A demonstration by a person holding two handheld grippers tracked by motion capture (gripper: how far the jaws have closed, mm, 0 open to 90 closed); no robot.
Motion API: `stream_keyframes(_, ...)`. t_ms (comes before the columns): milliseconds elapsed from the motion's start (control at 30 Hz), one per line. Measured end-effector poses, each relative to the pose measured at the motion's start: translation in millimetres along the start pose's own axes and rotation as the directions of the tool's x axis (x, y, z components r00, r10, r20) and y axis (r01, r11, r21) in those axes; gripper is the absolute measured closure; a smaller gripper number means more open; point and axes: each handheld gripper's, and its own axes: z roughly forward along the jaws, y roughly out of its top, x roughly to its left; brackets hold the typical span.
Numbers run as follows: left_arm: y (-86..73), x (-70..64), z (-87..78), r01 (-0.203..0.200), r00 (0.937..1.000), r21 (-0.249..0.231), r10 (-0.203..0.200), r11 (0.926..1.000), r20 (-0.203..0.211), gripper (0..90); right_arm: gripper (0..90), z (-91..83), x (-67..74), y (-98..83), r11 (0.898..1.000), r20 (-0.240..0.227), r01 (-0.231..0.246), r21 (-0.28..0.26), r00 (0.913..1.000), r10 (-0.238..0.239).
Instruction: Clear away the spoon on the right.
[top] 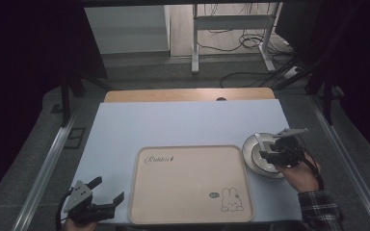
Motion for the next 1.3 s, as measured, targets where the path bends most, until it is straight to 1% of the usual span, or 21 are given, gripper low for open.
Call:
stream_keyframes(67,0.0,0.1,0.0,0.000,1.0000,0.000,0.000,1.0000,0.000,2.7,50.0,0.9,-0.3,0.9,1.000,-0.003,0.000,0.003,1.0000,0.000)
stream_keyframes(333,-0.1,0.5,-0.3,0.005,1.0000,0.000,-0.005,1.0000,-0.003,2.6,55.7,11.3,-1.8,5.0,0.999,-0.016,-0.004,0.045,0.9999,0.005)
stream_keyframes(467,-0.3,1.1,-0.3,0.007,1.0000,0.000,-0.007,1.0000,-0.003,2.6,57.7,16.5,-2.1,6.1,0.998,-0.014,-0.005,0.064,0.9999,0.006)
stream_keyframes(700,-0.3,1.1,-0.1,0.008,1.0000,0.001,-0.008,1.0000,-0.002,2.6,61.1,20.6,-2.0,8.0,0.996,-0.018,-0.005,0.084,0.9998,0.007)
stream_keyframes(767,-0.4,1.1,-0.1,0.008,1.0000,0.001,-0.008,1.0000,-0.002,2.6,62.5,22.2,-1.5,8.4,0.996,-0.013,-0.009,0.090,0.9999,0.010)
stream_keyframes(867,-0.4,1.1,-0.1,0.009,1.0000,0.001,-0.009,1.0000,-0.002,2.7,65.9,24.3,-1.5,8.6,0.995,-0.010,-0.009,0.098,0.9999,0.010)
stream_keyframes(900,-0.4,1.1,-0.1,0.008,1.0000,0.001,-0.008,1.0000,-0.002,2.7,68.7,25.4,-1.8,8.5,0.995,-0.014,-0.012,0.101,0.9998,0.014)
stream_keyframes(1067,-0.4,1.2,-0.2,0.009,1.0000,0.001,-0.009,1.0000,-0.002,2.7,70.9,24.9,-2.0,9.2,0.995,-0.019,-0.016,0.101,0.9997,0.018)
stream_keyframes(1100,-0.4,1.1,-0.1,0.009,1.0000,0.001,-0.009,1.0000,-0.002,2.7,73.3,22.7,-2.0,10.4,0.996,-0.016,-0.014,0.092,0.9998,0.015)
stream_keyframes(1133,-0.4,1.1,-0.1,0.009,1.0000,0.001,-0.009,1.0000,-0.002,2.7,73.3,22.7,-2.0,10.4,0.996,-0.016,-0.014,0.092,0.9998,0.015)
stream_keyframes(1200,-0.4,1.1,-0.1,0.009,1.0000,0.001,-0.009,1.0000,-0.002,2.7,76.9,20.1,-2.3,11.4,0.996,-0.013,-0.010,0.087,0.9999,0.011)
stream_keyframes(1300,-0.4,1.2,-0.1,0.009,1.0000,0.001,-0.009,1.0000,-0.002,2.7,79.5,18.5,-2.8,11.4,0.996,-0.015,-0.009,0.084,0.9998,0.010)
